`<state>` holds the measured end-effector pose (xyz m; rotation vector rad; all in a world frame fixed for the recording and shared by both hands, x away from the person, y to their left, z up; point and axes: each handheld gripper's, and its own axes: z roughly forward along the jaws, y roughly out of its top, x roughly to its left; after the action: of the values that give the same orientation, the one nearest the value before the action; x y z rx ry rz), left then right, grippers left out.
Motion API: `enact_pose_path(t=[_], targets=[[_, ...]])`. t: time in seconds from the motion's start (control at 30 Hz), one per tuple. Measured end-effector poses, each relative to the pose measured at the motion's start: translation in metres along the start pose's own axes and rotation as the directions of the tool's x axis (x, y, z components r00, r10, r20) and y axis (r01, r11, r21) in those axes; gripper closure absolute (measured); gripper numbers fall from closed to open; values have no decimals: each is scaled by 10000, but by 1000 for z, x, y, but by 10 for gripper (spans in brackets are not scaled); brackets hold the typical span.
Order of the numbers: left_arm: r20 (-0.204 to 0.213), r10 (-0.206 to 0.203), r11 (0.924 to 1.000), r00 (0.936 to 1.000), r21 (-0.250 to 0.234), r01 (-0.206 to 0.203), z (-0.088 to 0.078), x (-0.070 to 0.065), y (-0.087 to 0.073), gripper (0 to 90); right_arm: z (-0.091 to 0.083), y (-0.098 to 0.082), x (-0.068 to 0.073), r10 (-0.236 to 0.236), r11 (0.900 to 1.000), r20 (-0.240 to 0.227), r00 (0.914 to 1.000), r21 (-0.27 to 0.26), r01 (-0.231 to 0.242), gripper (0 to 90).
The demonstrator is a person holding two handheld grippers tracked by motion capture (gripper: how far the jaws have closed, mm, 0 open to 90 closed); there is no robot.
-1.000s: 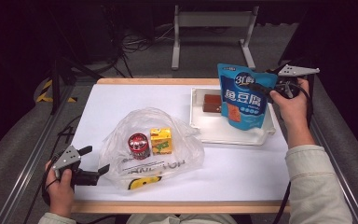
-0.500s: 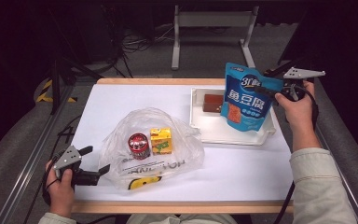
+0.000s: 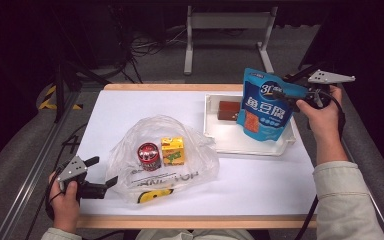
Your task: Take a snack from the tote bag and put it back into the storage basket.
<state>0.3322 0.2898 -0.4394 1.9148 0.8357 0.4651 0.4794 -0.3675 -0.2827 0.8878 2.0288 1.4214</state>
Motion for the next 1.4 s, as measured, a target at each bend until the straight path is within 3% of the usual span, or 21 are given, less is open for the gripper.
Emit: enact_pose_path(t=[0.4, 0.77, 1.1, 1.4], targets=[[-6, 19, 10000, 10000, 18, -19, 0, 0, 0, 14, -15, 24, 12, -610, 9974, 253, 9978, -366, 619, 422], [-5, 6, 10000, 10000, 35, -6, 0, 0, 0, 14, -29, 39, 34, -1161, 9889, 104, 9932, -926, 1165, 430], [-1, 20, 10000, 10000, 27, -20, 0, 0, 0, 14, -33, 37, 53, -1458, 9885, -623, 9873, -495, 1429, 596], [4, -25, 10000, 10000, 18, 25, 0, 0, 0, 14, -24, 18, 62, -1507, 9864, -1293, 9801, 456, 1577, 799]])
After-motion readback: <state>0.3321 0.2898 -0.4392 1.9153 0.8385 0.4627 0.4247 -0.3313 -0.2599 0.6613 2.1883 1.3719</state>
